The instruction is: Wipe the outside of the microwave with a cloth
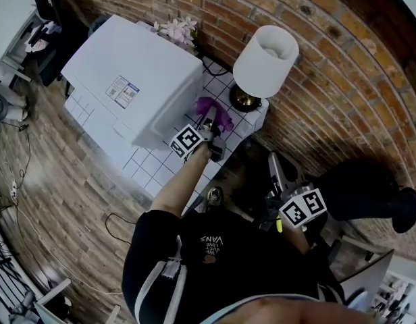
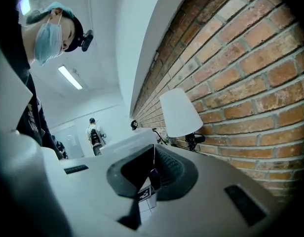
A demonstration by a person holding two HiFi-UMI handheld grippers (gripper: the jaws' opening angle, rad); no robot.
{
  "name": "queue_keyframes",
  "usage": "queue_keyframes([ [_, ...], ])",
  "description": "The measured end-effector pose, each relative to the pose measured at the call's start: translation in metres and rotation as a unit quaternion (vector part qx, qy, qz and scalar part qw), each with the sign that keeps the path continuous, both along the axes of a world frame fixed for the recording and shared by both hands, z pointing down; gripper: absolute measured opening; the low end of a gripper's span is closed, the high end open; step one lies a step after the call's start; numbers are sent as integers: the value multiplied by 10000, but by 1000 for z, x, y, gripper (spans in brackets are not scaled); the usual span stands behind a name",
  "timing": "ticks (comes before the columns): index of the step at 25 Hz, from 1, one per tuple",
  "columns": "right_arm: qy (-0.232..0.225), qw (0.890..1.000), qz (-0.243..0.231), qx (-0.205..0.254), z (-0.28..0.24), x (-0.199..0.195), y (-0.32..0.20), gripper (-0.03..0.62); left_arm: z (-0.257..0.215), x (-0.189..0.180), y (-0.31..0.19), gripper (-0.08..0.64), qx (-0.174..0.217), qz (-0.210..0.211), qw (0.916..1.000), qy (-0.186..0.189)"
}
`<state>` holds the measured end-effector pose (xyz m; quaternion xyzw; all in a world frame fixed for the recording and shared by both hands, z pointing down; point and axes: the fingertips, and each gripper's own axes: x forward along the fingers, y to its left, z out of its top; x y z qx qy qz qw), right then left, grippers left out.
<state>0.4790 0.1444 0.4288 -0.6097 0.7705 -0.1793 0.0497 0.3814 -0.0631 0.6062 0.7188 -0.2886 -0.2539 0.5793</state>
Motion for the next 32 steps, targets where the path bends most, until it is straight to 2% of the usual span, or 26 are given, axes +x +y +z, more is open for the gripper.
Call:
queue_keyframes([
  [5, -61, 9996, -248, 97, -3, -28, -10, 5, -35, -24, 46, 140, 775, 557, 9946, -412],
  [9, -91, 9990, -391, 209, -8, -55, -17, 5, -53, -65, 78, 140, 1128, 663, 9892, -665],
  [16, -123, 9979, -485, 401, -20, -113, -24, 5, -84, -159, 123, 140, 1818, 746, 9712, -1351],
  [25, -148, 9978, -239, 593, -26, -181, -35, 4, -127, -278, 121, 140, 2732, 574, 9307, -2362],
  [32, -21, 9970, 53, 766, -32, -216, -38, 5, -167, -341, 98, 140, 3536, 407, 8829, -3062],
])
